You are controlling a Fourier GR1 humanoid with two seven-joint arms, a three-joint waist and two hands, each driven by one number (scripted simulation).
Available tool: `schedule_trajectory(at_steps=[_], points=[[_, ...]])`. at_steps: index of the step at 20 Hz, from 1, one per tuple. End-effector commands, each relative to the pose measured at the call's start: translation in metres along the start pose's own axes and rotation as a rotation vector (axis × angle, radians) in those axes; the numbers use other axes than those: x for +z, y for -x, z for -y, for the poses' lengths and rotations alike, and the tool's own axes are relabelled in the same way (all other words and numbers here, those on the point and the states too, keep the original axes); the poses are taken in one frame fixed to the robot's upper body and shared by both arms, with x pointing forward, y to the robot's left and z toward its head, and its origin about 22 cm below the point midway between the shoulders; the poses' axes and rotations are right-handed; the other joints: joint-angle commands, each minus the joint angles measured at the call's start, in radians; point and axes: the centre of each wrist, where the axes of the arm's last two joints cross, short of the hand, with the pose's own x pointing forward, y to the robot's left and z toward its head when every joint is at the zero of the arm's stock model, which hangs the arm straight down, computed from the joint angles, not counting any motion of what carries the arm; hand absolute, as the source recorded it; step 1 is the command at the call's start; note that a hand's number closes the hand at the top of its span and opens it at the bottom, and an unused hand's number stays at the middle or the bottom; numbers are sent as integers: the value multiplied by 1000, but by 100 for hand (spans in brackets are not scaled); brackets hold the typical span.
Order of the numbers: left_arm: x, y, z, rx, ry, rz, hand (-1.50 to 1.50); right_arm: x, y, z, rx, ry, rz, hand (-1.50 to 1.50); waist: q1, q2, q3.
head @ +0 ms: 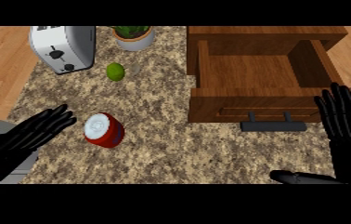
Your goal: Pick up the can, place it into the drawer and close the drawer
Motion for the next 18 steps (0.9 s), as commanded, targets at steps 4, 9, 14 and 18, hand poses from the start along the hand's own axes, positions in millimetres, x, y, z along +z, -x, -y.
schedule_trajectory(at_steps=[4, 9, 14, 18], points=[[-8, 4, -3, 32, -33, -34, -150, 22, -1, 9, 7, 1, -5, -150, -3, 0, 0], [-3, 26, -17, 30, -61, -58, -150, 12, 14, 13, -4, 8, -5, -150, -1, 1, 0], [-23, 48, -13, 23, -48, -53, -150, 11, 23, 11, 6, 0, -5, -150, -1, 1, 0], [-16, 51, -15, 16, -48, -76, -150, 23, 22, 18, 18, 15, -16, -150, -2, 0, 0]])
